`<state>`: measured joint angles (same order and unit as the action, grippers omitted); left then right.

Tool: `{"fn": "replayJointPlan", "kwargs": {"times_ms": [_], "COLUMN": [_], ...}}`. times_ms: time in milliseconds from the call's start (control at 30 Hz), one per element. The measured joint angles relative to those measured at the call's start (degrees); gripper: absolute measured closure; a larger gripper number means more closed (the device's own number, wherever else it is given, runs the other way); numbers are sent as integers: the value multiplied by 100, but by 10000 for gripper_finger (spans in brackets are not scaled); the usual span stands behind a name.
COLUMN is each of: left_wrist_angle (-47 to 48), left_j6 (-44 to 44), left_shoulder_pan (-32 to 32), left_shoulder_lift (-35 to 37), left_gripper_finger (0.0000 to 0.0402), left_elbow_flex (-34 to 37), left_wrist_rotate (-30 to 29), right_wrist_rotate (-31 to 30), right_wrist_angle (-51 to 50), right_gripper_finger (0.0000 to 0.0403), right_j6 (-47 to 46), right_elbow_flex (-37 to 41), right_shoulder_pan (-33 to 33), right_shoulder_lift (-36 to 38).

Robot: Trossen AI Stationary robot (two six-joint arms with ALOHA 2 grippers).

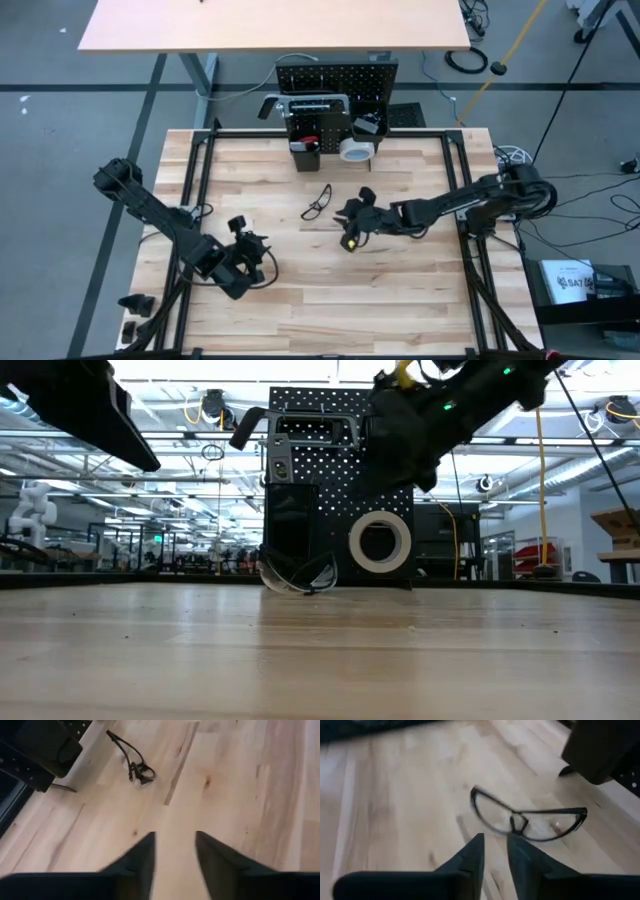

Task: Hang tools onto peg board
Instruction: Put the black safety glasses into the right black tool bin

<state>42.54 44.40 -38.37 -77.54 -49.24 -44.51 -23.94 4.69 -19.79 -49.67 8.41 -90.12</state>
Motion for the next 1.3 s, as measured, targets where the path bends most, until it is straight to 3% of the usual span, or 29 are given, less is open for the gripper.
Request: {"fn": "replayJointPlan", "kwargs": {"times_ms": [167, 300, 467, 633, 800, 900, 1000, 1100, 1300], "left_wrist_angle": [56, 439, 434, -1492, -4224, -4831, -4631, -3703, -2005], "left_j6": [-338, -162, 212, -519, -2554, -3653, -4197, -4119, -3720], "left_shoulder_pan": [0, 0, 0, 135, 728, 1086, 1480, 2028, 3065], "left_shoulder_lift": [0, 0, 0, 0, 0, 0, 12, 9, -49], "left_gripper_finger": [382, 396, 399, 400, 401, 401, 401, 401, 401], "left_elbow_flex": [7, 7, 137, 791, 1089, 944, 553, 29, -987], "left_wrist_rotate": [-199, -661, -717, -471, 1010, 1633, 1444, 1515, 2713], "right_wrist_rotate": [-172, -158, -141, -23, 732, 873, 822, 475, -441], "right_wrist_angle": [641, 893, 919, 863, 630, 189, -358, -1072, -2864], "right_gripper_finger": [290, 270, 264, 264, 264, 264, 264, 264, 264], "right_j6": [-643, -1230, -1846, -1777, -1718, -1726, -1768, -1808, -2179], "right_elbow_flex": [0, 0, 0, 0, 0, -1, -2, -2, 0], "right_shoulder_pan": [-229, -380, -476, -443, -376, -280, -163, -38, 55], "right_shoulder_lift": [-356, -563, -771, -787, -755, -659, -503, -266, 412]}}
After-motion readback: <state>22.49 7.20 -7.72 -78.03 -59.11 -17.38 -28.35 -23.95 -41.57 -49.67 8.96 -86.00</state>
